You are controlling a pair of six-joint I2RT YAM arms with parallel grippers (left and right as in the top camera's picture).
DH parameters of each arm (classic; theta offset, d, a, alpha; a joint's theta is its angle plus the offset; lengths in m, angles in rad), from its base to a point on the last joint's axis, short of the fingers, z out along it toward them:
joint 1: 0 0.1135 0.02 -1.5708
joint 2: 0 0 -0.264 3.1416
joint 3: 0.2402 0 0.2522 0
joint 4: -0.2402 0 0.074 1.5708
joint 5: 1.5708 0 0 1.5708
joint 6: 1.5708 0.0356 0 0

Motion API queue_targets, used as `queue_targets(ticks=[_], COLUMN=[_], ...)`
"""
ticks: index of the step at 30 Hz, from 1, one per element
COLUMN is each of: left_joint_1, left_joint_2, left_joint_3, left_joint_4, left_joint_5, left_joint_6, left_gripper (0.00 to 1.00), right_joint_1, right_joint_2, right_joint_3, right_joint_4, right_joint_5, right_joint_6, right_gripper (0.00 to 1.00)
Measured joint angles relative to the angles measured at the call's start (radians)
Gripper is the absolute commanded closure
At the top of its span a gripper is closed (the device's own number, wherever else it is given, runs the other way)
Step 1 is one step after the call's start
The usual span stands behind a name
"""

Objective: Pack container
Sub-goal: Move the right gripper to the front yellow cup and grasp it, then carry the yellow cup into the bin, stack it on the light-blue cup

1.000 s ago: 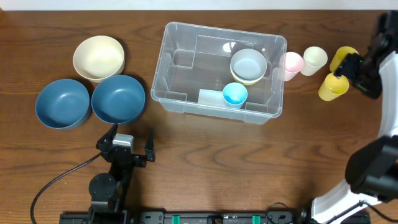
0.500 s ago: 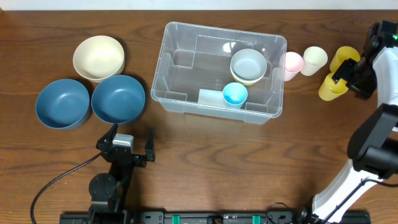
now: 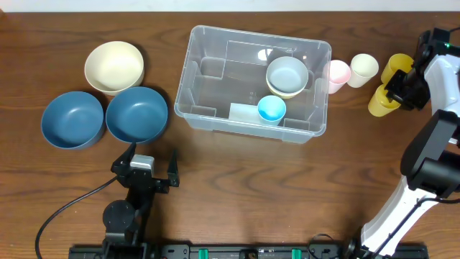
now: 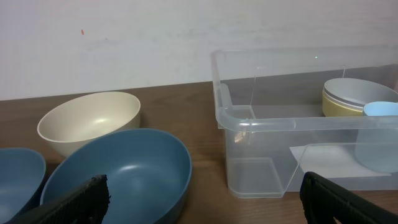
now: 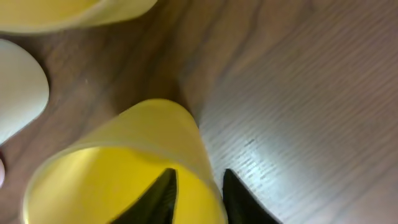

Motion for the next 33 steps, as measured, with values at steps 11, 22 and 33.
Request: queue_targets(ticks=[11,22,33], left_joint_1=[0.0,0.0,0.0], left_joint_2=[0.0,0.0,0.0], left_joint_3=[0.0,0.0,0.0], left_joint_4=[0.0,0.0,0.0], left_joint_5=[0.0,0.0,0.0], left_joint_6=[0.0,0.0,0.0], left_gripper=[0.02,0.02,0.02], right_joint_1=[0.0,0.006,0.179], right_joint_2=[-0.005,-0.042,-0.516], right_joint_3=[-0.05,-0.072,-0.081], right_joint_4=[0.001,-0.157,-0.127], right_joint_5=[-0.015,-0.023,-0.108], right_joint_6=[0.005,-0.003,-0.053], right_gripper=[0.99,0.99,0.99])
